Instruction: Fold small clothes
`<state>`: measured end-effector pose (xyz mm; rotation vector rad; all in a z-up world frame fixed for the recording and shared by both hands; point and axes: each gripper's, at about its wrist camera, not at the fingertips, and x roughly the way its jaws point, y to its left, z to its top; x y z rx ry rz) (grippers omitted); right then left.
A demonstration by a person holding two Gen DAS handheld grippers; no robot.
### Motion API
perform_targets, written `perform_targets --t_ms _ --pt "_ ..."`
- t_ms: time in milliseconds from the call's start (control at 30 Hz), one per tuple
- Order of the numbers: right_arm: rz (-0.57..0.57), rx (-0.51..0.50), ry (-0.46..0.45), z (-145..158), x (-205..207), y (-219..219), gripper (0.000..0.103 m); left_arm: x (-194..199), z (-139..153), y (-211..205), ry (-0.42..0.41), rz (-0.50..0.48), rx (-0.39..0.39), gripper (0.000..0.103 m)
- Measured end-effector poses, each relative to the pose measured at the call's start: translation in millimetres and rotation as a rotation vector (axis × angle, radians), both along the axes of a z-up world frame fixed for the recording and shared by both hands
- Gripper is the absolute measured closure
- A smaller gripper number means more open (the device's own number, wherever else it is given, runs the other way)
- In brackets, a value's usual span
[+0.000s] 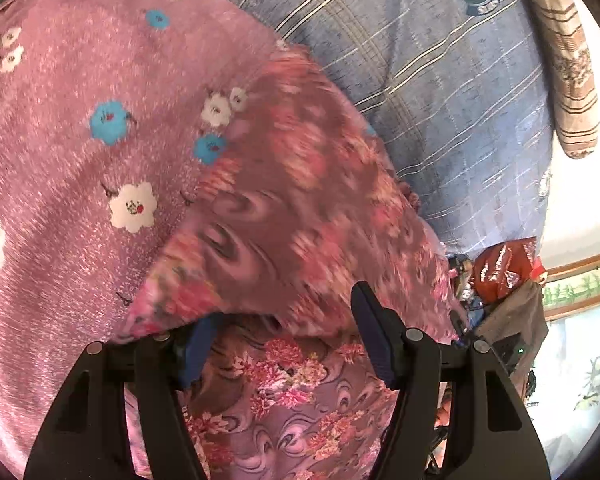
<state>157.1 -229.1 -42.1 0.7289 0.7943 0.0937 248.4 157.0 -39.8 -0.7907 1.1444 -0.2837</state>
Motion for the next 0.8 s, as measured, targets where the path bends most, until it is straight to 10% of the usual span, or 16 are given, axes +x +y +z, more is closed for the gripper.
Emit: perform_targets --t_ms 67,100,167,300,433,533,800 --pt "-0.011 0.032 0.025 -13 -2 -9 0.097 1 2 -1 -0.006 0.015 0.003 0.047" --pt "-0.010 0.032 0.027 -14 -3 -10 0.097 1 5 0 -0.015 0.024 0.003 0.074" --pt "0.012 0.025 -0.004 -7 -2 -4 0.097 1 10 1 -0.024 0.021 0.014 0.089" --pt "0.040 0.060 -0.139 19 -10 0 0.097 -2 9 6 -0.012 0.043 0.063 0.089" --pt "0.067 -0.107 0.098 -17 6 5 0.096 -5 -8 11 0.068 0.032 0.046 0.088" --pt "0.049 -0.065 0.062 -13 -8 0 0.090 -22 11 8 0.024 -0.037 0.048 0.088" --pt "0.082 -0.074 -0.079 15 -35 10 0.086 -24 47 -41 -0.146 -0.148 0.252 0.055"
